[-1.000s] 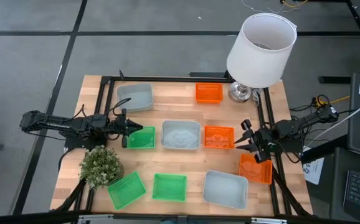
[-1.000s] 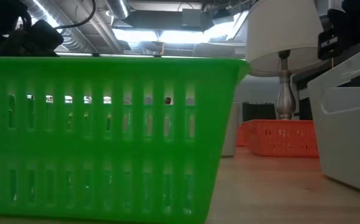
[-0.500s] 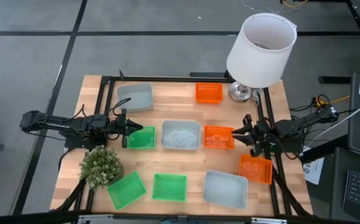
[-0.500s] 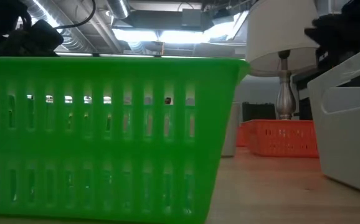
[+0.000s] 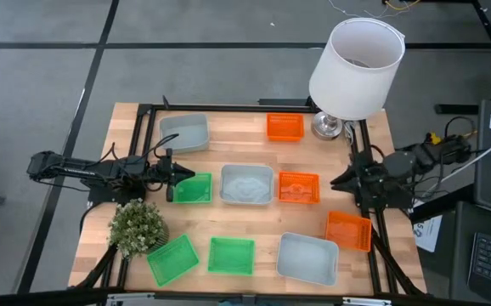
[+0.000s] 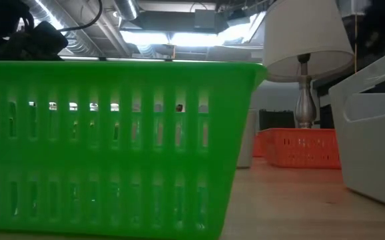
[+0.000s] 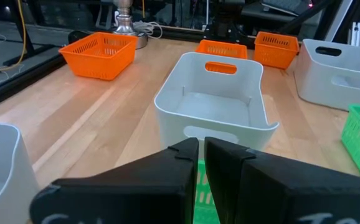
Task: Stack baskets by color
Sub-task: Stack the bottom orange bin on top of the middle orange bin
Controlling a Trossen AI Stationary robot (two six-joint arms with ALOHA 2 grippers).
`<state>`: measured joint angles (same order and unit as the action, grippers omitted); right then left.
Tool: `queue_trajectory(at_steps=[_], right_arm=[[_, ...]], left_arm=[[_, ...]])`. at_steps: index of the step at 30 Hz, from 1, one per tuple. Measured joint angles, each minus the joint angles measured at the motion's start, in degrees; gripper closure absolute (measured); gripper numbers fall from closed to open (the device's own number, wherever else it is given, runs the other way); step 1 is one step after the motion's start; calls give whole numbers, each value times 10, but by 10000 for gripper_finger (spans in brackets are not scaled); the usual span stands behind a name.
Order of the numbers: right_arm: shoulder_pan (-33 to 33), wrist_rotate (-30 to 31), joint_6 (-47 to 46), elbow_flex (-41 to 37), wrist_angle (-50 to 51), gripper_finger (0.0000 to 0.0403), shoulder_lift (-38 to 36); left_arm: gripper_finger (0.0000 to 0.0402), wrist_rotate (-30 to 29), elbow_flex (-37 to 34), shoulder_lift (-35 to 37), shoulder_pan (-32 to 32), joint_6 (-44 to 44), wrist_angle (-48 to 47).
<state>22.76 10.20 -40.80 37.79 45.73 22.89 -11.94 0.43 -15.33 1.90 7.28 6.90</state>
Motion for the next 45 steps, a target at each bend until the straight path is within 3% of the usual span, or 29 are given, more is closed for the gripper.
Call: queue_trajectory(at_steps=[5,8,16,24,45], right_arm=[[0,-69,-151,65,221,313,88],[0,-104,-173,70,280,313,132],[0,-112,-55,14,232,313,202],[0,-163,-53,-49,125,313,218],[0,-195,-16,-91,84,313,219]], left_arm=[[380,0,0,0,0,1,0],[380,0,0,0,0,1,0],[380,0,0,0,0,2,0],[380,0,0,0,0,3,0],[380,0,0,0,0,18,0]])
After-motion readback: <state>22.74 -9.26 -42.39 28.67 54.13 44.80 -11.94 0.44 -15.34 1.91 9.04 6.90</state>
